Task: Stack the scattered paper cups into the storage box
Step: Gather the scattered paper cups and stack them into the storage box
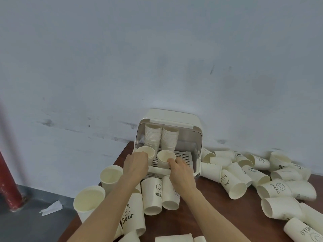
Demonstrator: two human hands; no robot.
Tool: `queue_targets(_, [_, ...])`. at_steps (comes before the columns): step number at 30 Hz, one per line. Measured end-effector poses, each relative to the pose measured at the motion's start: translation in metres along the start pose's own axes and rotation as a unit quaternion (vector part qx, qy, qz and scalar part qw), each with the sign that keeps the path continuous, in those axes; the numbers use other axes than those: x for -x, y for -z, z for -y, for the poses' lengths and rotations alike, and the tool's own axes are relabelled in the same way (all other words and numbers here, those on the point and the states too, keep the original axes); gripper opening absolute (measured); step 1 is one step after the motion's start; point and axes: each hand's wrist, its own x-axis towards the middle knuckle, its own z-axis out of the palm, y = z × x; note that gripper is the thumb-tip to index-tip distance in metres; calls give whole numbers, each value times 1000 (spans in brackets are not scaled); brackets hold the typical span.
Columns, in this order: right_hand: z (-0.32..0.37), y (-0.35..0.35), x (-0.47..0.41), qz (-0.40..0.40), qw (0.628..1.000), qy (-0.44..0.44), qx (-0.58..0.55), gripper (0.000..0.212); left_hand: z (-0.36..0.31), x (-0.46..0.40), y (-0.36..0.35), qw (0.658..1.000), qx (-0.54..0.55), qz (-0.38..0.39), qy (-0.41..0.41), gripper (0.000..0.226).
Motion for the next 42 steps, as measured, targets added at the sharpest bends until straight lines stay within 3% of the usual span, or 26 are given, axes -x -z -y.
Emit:
queue_targets(5, [1, 2, 3, -5, 1000, -3, 1, 38, -1, 16, 13, 1000, -1, 0, -14, 17])
queue_targets(10, [-1, 25, 3, 66, 996, -4, -51, 55, -10, 43, 42, 997, 65, -30, -26, 19])
queue_targets(15, [7, 52, 33, 82, 992, -18, -97, 50, -26, 82, 67, 984, 164, -52, -43, 30])
queue_targets(28, [24, 162, 157, 1, 968, -35, -248, 33, -70, 198, 93, 939, 338, -30, -51, 23])
queue_targets(42, [0, 174, 195, -35, 966, -55, -252, 31, -118, 224, 89, 911, 397, -42, -104, 23])
